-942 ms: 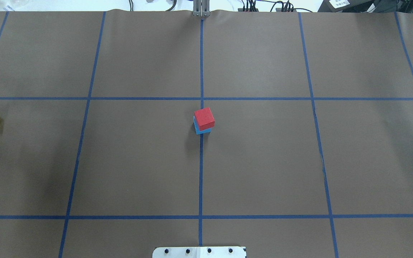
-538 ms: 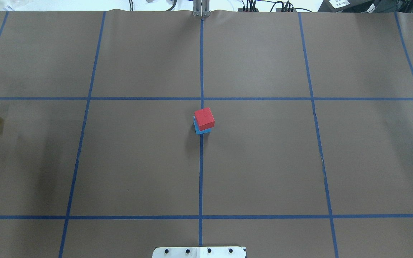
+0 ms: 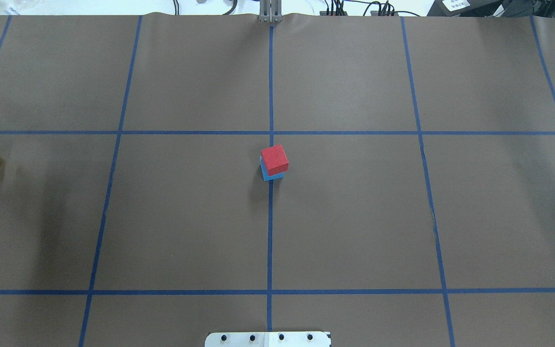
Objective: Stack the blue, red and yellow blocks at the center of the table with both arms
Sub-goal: 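Move the left gripper to the yellow cube and grasp it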
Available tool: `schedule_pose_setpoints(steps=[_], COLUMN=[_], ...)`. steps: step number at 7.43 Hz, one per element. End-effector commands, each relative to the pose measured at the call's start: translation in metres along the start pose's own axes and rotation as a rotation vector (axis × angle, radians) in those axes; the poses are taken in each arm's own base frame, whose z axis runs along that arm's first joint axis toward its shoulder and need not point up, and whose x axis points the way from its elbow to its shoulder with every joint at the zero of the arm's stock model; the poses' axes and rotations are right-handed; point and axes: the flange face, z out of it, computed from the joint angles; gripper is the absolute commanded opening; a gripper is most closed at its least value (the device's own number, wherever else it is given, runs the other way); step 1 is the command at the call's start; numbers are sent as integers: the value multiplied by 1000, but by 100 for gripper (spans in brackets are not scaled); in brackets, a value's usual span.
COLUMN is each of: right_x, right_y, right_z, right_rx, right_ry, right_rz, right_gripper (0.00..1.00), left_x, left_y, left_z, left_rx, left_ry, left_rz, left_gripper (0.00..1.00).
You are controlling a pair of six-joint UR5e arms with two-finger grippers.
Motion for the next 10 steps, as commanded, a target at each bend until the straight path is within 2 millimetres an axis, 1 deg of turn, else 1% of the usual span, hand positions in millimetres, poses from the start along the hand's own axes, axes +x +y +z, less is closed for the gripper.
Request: schedule_pose_setpoints(steps=[1,2,5,7,9,10], right_x=[0,0,0,0,0,0], right_y=[0,0,0,0,0,0], right_z=[1,0,1,0,1,0], right_rx=[-2,-1,-2,-1,-2,-1], right_ry=[0,0,0,0,0,0], right_rz=[-1,0,0,2,-1,0], right_gripper=[100,100,100,100,100,100], left_x=[4,5,20,15,-2,-2], left_y=[-6,-6,10,17,27,27], left_z=[4,5,23,29,48,48], left_rx=[16,12,-17,-26,-27,-25], left_ry=[19,20,23,19,28,30], left_rz=[-23,-19,31,39,54,55], left_gripper=[99,99,99,99,99,99])
